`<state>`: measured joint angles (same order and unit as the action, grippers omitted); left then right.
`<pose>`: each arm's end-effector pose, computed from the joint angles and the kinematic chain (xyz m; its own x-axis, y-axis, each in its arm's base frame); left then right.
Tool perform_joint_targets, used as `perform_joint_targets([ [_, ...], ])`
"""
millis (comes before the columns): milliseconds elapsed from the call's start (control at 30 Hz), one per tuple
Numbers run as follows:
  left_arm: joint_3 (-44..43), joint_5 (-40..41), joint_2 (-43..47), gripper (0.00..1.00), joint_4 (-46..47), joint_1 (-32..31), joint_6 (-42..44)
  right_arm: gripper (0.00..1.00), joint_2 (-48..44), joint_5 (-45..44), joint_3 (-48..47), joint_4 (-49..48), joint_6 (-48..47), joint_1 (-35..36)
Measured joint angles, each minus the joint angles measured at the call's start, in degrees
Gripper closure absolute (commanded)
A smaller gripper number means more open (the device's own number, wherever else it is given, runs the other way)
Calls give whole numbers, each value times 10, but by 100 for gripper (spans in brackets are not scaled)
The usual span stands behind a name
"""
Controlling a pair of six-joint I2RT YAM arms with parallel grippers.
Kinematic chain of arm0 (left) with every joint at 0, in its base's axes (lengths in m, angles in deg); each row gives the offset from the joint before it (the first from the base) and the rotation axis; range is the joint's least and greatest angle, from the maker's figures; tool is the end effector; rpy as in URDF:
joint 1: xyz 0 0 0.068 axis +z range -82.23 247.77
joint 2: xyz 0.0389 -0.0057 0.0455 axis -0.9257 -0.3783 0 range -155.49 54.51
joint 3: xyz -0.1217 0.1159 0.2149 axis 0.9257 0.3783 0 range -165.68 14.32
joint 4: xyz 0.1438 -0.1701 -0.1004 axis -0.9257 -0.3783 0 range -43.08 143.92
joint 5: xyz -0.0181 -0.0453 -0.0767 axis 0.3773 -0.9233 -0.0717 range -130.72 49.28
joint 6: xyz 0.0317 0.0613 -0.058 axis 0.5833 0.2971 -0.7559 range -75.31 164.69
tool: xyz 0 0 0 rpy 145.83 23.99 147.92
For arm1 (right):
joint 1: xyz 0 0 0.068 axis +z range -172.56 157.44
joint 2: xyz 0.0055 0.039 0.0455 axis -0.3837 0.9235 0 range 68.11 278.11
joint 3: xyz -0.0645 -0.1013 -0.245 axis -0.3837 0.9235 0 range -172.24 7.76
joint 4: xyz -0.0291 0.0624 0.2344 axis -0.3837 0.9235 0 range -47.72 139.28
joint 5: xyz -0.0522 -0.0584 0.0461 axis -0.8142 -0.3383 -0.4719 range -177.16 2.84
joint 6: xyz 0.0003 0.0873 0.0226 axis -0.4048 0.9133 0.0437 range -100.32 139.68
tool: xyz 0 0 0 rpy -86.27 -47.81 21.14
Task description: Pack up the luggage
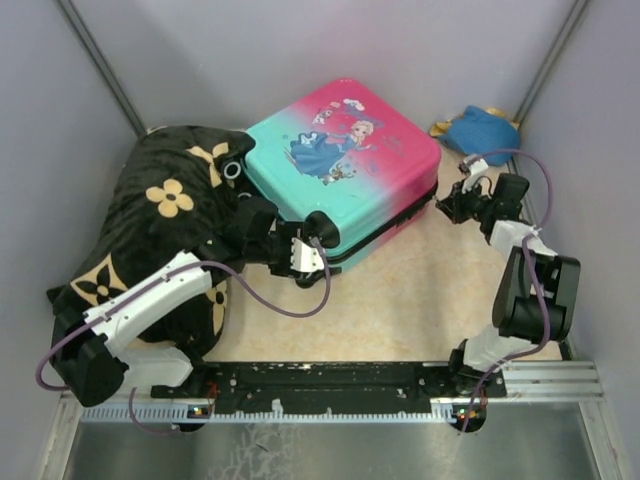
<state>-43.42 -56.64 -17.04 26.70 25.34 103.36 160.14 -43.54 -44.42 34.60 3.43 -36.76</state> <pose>0.1954 -0.2087 0.2687 0.4327 0.7174 -0.5460 0.8306 -0.0818 0.5508 0.3567 -0.0329 0.2079 -0.3867 -0.1112 -0.9155 -0.5175 0.8478 0.1156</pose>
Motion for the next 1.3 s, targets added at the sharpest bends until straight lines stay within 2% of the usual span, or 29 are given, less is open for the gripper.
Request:
perform_joint_targets([
  [100,13,-9,9,100,0,19,19,100,-45,9,25,47,-44,-11],
  [333,68,-26,39,100,-7,107,110,100,-249,36,130,244,-177,-28],
  [433,75,-27,33,100,-7,143,147,100,-301,37,151,295,-203,-30],
  [567,70,1,3,100,-38,194,167,100,-261,39,125,301,-205,-61],
  [633,59,-6,-3,100,-48,210,168,100,-207,50,74,313,-204,-91],
  [733,56,-17,-14,100,-43,212,173,100,-148,78,23,337,-205,-119],
  [900,49,-35,-23,99,-47,217,184,100,-73,113,-35,344,-197,-127],
  [967,37,-45,-33,86,-64,219,181,100,-43,128,-61,344,-195,-125],
  [1033,19,-54,-47,62,-85,220,170,100,-29,136,-71,339,-198,-121],
  [1067,1,-60,-59,57,-107,220,160,100,-23,137,-75,336,-200,-118],
  [1200,-59,-78,-101,53,-182,223,114,100,1,136,-88,298,-208,-87],
  [1233,-70,-81,-107,46,-196,223,103,100,8,134,-92,282,-208,-76],
  [1300,-91,-85,-112,23,-219,226,70,100,17,132,-100,264,-208,-62],
])
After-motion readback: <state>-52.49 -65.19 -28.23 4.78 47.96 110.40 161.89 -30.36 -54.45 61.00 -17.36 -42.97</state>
